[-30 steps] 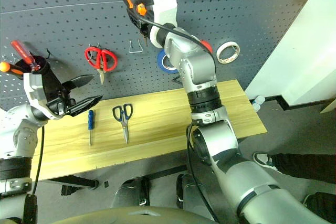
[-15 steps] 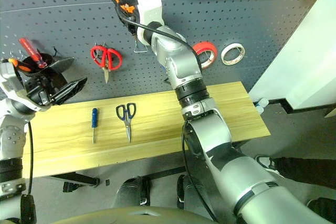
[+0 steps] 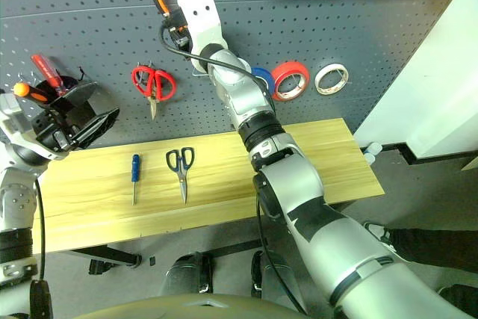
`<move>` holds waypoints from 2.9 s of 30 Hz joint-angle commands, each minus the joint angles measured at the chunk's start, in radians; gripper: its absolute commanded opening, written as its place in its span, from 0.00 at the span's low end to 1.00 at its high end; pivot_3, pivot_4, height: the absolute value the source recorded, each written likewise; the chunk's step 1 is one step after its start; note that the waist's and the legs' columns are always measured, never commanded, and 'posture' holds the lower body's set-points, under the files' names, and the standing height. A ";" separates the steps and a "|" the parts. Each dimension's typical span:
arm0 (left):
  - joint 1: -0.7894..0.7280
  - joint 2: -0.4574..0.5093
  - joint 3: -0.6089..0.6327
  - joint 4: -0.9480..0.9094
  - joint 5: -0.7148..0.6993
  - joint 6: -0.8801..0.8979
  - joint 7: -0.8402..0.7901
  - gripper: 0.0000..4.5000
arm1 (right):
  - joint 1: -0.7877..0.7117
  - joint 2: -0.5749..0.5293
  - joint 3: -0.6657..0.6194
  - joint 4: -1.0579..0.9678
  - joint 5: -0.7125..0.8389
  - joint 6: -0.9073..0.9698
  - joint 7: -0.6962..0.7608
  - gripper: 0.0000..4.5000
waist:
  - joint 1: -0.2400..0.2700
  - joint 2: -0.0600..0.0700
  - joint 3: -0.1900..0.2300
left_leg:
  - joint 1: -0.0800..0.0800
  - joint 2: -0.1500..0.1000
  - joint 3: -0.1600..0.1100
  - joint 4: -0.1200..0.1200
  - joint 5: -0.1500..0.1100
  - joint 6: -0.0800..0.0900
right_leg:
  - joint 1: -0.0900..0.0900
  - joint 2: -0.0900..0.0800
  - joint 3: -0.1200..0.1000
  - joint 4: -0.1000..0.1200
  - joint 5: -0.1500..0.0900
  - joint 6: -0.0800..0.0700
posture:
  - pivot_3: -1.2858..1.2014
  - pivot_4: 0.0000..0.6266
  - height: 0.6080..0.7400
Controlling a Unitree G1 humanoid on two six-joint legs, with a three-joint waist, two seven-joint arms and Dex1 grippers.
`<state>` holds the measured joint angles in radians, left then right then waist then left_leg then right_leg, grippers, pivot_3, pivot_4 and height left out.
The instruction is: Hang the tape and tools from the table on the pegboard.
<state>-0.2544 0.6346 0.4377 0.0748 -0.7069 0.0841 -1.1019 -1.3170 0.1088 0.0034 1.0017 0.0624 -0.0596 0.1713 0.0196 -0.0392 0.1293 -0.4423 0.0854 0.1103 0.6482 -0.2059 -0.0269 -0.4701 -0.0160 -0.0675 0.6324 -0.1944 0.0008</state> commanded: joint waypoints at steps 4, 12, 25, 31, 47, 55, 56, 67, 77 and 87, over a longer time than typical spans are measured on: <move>-0.006 0.006 0.013 -0.016 0.004 -0.021 0.005 1.00 | -0.052 -0.011 -0.029 0.080 -0.008 -0.056 -0.035 0.46 | 0.015 0.000 -0.003 | 0.001 0.000 0.000 0.000 0.000 0.000 | 0.001 0.000 0.000 0.000 0.000 0.000 | 0.61 0.07 1.00; -0.017 0.009 0.012 -0.011 0.007 -0.018 0.004 1.00 | -0.013 -0.005 0.006 0.131 -0.065 -0.041 -0.044 0.46 | 0.023 -0.001 -0.005 | 0.006 0.000 0.000 0.000 0.000 0.000 | 0.006 0.000 0.000 0.000 0.000 0.000 | 0.61 0.06 1.00; -0.035 0.008 -0.013 0.014 0.027 -0.019 -0.010 1.00 | 0.001 -0.009 -0.013 0.086 -0.055 0.033 -0.045 0.74 | 0.022 -0.001 -0.005 | 0.007 0.000 0.000 0.000 0.000 0.000 | 0.007 0.000 0.000 0.000 0.000 0.000 | 0.60 0.07 1.00; -0.046 0.007 -0.024 0.030 0.033 -0.020 -0.016 1.00 | -0.006 -0.021 -0.028 0.041 -0.036 0.046 -0.044 0.99 | 0.023 -0.001 -0.005 | 0.008 0.000 -0.001 0.000 0.000 0.000 | 0.008 0.000 0.000 0.000 0.000 0.000 | 0.59 0.08 1.00; -0.040 -0.003 -0.031 0.040 0.039 -0.012 -0.028 1.00 | 0.203 -0.107 -0.044 -0.654 0.105 0.430 0.043 0.99 | 0.020 -0.001 -0.005 | 0.009 0.000 -0.001 -0.001 0.000 0.000 | 0.009 -0.002 0.000 -0.002 0.000 0.000 | 0.58 0.10 1.00; 0.023 -0.003 -0.036 0.009 0.037 0.015 -0.021 1.00 | 0.435 -0.273 -0.024 -1.050 0.297 0.671 0.311 0.99 | 0.019 -0.001 -0.004 | 0.010 0.001 0.000 -0.002 0.000 0.000 | 0.009 -0.001 0.000 -0.001 -0.001 -0.001 | 0.57 0.13 1.00; 0.037 -0.003 -0.040 0.006 0.041 0.018 -0.022 1.00 | 0.456 -0.301 -0.023 -1.078 0.322 0.699 0.344 0.99 | 0.020 -0.001 -0.004 | 0.010 0.001 0.000 -0.002 0.000 0.000 | 0.009 -0.001 0.000 -0.002 -0.002 -0.002 | 0.57 0.13 1.00; 0.164 -0.072 -0.077 -0.015 0.152 -0.003 0.140 1.00 | 0.682 -0.537 0.076 -1.232 0.416 0.857 0.589 0.99 | 0.021 0.001 -0.003 | 0.011 0.001 -0.001 -0.003 -0.002 -0.002 | 0.008 -0.004 0.001 -0.003 -0.007 -0.003 | 0.56 0.16 1.00; 0.239 -0.138 -0.150 -0.043 0.308 0.084 0.400 1.00 | 0.732 -0.621 0.132 -1.145 0.379 0.808 0.700 0.99 | 0.021 0.004 -0.002 | 0.012 0.001 -0.002 -0.004 -0.003 -0.003 | 0.008 -0.004 0.001 -0.004 -0.008 -0.004 | 0.57 0.18 1.00; 0.287 -0.293 -0.256 -0.163 0.434 0.246 0.708 1.00 | 0.690 -0.707 0.150 -1.016 0.338 0.709 0.859 0.99 | 0.022 0.005 0.000 | 0.012 -0.001 -0.002 -0.004 -0.004 -0.001 | 0.009 -0.009 0.001 -0.004 -0.009 -0.003 | 0.56 0.20 1.00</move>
<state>0.0409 0.3457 0.1877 -0.0324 -0.2948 0.3004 -0.4499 -0.5949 -0.5777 0.1597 -0.0233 0.4087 0.7058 0.9861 0.0417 -0.0340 0.1293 -0.4302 0.0843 0.1083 0.6441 -0.2096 -0.0284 -0.4613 -0.0245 -0.0662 0.6279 -0.2030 -0.0021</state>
